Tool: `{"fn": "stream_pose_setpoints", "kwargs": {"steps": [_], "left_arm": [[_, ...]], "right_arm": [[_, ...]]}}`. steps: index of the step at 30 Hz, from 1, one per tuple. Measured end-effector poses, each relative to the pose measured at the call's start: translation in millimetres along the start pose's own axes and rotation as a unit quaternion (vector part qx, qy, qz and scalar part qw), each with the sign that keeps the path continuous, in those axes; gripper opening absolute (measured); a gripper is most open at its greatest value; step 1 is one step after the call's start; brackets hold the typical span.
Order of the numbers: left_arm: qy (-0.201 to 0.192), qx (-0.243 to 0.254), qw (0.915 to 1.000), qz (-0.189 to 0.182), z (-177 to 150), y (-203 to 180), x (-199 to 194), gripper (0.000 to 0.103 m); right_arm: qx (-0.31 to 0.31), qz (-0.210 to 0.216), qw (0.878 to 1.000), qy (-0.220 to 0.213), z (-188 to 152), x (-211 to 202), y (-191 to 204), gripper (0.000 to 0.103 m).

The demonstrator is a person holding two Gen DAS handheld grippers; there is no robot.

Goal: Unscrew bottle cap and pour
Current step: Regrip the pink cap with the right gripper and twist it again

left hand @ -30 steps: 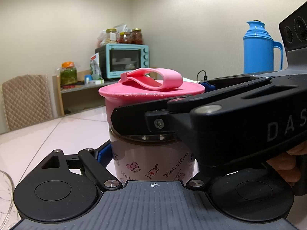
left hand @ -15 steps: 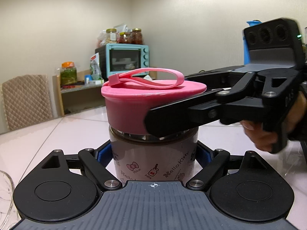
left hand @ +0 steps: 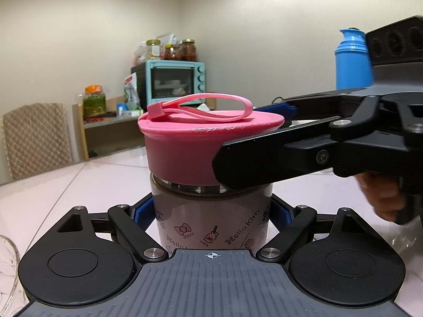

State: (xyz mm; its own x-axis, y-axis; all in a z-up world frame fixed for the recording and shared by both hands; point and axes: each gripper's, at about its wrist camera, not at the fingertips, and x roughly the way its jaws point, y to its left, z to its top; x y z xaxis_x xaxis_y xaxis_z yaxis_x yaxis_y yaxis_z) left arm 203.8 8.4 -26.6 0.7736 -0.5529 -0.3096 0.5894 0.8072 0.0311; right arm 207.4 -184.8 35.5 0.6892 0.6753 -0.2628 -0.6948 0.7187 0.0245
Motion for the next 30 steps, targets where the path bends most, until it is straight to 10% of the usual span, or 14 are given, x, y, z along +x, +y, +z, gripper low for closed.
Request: {"fn": "stream_pose_setpoints", "kwargs": {"steps": [17, 30], "left_arm": [[0.000, 0.000, 1.0000, 0.000, 0, 0, 0, 0.090], [0.000, 0.000, 1.0000, 0.000, -1, -1, -1, 0.090]], "right_arm": [[0.045, -0.127, 0.991, -0.003, -9, 20, 29, 0.096], [0.036, -0.126, 0.991, 0.000, -10, 30, 34, 0.085]]}}
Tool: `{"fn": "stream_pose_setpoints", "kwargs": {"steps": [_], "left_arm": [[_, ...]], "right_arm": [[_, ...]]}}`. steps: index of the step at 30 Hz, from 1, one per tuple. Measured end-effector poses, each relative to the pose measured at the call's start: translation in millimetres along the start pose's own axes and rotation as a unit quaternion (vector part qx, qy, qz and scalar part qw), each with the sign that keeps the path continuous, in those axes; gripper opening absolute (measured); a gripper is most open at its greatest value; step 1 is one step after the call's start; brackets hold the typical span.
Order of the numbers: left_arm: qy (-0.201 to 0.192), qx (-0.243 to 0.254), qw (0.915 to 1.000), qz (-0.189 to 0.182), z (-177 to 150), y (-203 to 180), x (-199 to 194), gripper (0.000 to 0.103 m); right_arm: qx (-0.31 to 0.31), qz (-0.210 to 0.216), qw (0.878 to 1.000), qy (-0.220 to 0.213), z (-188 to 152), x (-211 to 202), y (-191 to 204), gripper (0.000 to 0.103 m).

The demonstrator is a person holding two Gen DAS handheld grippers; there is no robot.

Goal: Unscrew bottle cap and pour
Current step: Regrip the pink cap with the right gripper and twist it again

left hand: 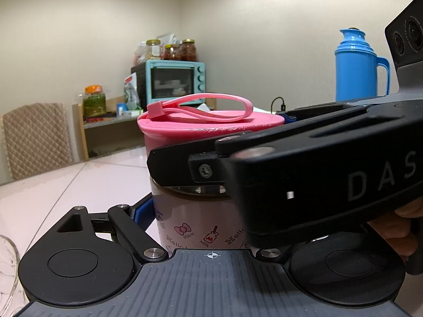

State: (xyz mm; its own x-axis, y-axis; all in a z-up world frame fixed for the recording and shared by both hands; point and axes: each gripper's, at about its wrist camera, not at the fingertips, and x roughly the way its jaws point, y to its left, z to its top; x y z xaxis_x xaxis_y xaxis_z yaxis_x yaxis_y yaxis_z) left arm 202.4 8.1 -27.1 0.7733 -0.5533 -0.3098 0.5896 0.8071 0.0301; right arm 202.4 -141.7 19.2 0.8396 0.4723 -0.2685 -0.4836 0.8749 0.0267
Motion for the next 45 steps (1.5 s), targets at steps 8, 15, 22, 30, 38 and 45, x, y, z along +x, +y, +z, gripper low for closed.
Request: {"fn": "stream_pose_setpoints", "kwargs": {"steps": [8, 15, 22, 30, 38, 45], "left_arm": [[0.000, 0.000, 1.0000, 0.000, 0, 1, 0, 0.090], [0.000, 0.001, 1.0000, 0.000, -2, 3, -1, 0.089], [0.000, -0.001, 1.0000, -0.001, -2, 7, 0, 0.090], [0.000, -0.001, 1.0000, -0.001, -3, 6, -1, 0.090], [0.000, -0.001, 1.0000, -0.001, -3, 5, 0, 0.090], [0.000, -0.001, 1.0000, -0.001, -3, 5, 0, 0.090]], "right_arm": [[-0.050, 0.153, 0.987, 0.003, 2, 2, -47, 0.085], [-0.061, 0.279, 0.958, 0.007, 7, 15, -83, 0.085], [-0.060, 0.226, 0.972, 0.005, 8, 3, -70, 0.095], [-0.032, 0.116, 0.993, 0.001, 4, -20, -45, 0.097], [-0.028, 0.053, 0.998, -0.005, 2, -21, -20, 0.096], [-0.008, 0.014, 1.000, 0.008, -2, -5, -11, 0.090]]}}
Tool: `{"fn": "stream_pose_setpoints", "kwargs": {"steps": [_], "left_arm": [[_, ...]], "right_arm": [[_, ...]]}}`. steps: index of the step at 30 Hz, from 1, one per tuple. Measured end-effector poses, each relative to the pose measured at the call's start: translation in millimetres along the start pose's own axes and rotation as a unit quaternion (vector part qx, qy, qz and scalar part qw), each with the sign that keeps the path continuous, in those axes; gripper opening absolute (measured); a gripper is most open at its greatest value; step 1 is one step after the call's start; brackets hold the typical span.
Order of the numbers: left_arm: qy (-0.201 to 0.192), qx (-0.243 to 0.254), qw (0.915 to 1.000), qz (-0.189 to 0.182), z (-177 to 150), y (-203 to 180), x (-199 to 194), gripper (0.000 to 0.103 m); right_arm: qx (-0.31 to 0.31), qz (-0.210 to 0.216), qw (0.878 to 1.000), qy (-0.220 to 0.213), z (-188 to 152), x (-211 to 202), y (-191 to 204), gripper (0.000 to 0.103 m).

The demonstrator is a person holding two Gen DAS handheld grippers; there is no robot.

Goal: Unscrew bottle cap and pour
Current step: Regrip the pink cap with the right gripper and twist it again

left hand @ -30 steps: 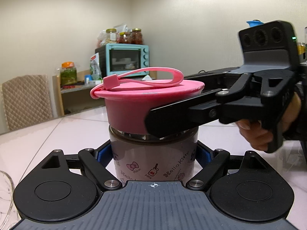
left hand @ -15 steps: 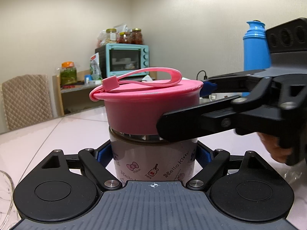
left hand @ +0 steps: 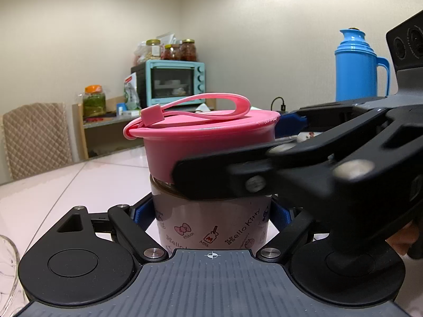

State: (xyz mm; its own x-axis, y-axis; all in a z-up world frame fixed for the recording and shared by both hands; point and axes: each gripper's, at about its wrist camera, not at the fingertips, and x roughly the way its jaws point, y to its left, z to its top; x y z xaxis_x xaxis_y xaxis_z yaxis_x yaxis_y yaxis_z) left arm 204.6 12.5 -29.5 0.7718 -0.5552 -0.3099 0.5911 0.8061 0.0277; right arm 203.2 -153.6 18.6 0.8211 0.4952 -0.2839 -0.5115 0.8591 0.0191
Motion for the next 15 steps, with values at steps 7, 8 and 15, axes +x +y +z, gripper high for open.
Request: {"fn": "stream_pose_setpoints", "kwargs": {"steps": [7, 8, 15], "left_arm": [[0.000, 0.000, 1.0000, 0.000, -0.1, -0.3, 0.1, 0.090], [0.000, 0.000, 1.0000, 0.000, -0.1, -0.2, 0.0, 0.090], [0.000, 0.000, 1.0000, 0.000, -0.3, 0.0, 0.3, 0.090]], "right_arm": [[0.012, -0.016, 1.000, -0.010, -1.2, 1.7, 5.7, 0.086], [0.012, -0.017, 1.000, -0.011, -1.6, 1.5, 6.4, 0.086], [0.007, -0.017, 1.000, -0.012, -2.5, 0.6, 8.0, 0.085]]}}
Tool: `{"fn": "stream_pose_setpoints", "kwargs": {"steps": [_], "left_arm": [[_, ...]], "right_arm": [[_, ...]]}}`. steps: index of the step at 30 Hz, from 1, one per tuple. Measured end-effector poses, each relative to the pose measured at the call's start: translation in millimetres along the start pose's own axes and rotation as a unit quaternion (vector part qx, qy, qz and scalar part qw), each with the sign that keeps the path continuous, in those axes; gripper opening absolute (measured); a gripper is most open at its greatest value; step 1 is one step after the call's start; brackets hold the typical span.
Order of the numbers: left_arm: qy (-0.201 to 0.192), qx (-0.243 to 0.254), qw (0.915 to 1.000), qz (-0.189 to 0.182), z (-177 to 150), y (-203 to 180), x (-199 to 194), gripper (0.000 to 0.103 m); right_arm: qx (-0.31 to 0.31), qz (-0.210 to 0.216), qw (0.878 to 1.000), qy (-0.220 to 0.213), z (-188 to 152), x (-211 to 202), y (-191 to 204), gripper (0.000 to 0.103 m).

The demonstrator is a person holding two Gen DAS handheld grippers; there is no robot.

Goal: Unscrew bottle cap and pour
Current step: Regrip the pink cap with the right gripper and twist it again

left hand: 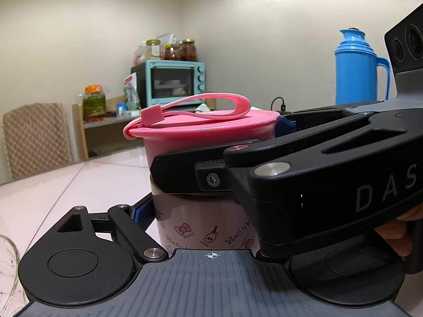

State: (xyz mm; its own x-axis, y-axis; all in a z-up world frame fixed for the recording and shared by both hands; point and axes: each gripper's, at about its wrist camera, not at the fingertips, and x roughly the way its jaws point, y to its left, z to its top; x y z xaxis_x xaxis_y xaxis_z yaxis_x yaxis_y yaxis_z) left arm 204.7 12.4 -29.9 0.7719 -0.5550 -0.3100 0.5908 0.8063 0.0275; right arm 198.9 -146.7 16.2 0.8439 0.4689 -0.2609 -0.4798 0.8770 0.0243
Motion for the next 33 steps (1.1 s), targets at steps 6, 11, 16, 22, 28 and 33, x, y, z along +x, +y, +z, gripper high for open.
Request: {"fn": "stream_pose_setpoints", "kwargs": {"steps": [6, 11, 16, 22, 28, 33], "left_arm": [[0.000, 0.000, 1.0000, 0.000, 0, 1, 0, 0.090], [0.000, 0.000, 1.0000, 0.000, -1, 0, 1, 0.090], [0.000, 0.001, 1.0000, 0.000, -1, 0, 1, 0.089], [0.000, 0.001, 1.0000, 0.000, 0, 0, 2, 0.089], [0.000, 0.001, 1.0000, 0.000, -1, 0, 2, 0.090], [0.000, 0.001, 1.0000, 0.001, -1, 4, 3, 0.090]], "right_arm": [[-0.018, 0.047, 0.999, -0.006, -2, 0, -13, 0.085], [-0.042, 0.145, 0.988, -0.024, -5, 4, -43, 0.085], [-0.068, 0.240, 0.968, -0.016, 2, 14, -70, 0.085], [-0.080, 0.298, 0.951, -0.012, 9, 22, -85, 0.085], [-0.081, 0.259, 0.962, -0.010, 13, 14, -72, 0.088], [-0.079, 0.173, 0.982, -0.015, 19, -7, -49, 0.096]]}}
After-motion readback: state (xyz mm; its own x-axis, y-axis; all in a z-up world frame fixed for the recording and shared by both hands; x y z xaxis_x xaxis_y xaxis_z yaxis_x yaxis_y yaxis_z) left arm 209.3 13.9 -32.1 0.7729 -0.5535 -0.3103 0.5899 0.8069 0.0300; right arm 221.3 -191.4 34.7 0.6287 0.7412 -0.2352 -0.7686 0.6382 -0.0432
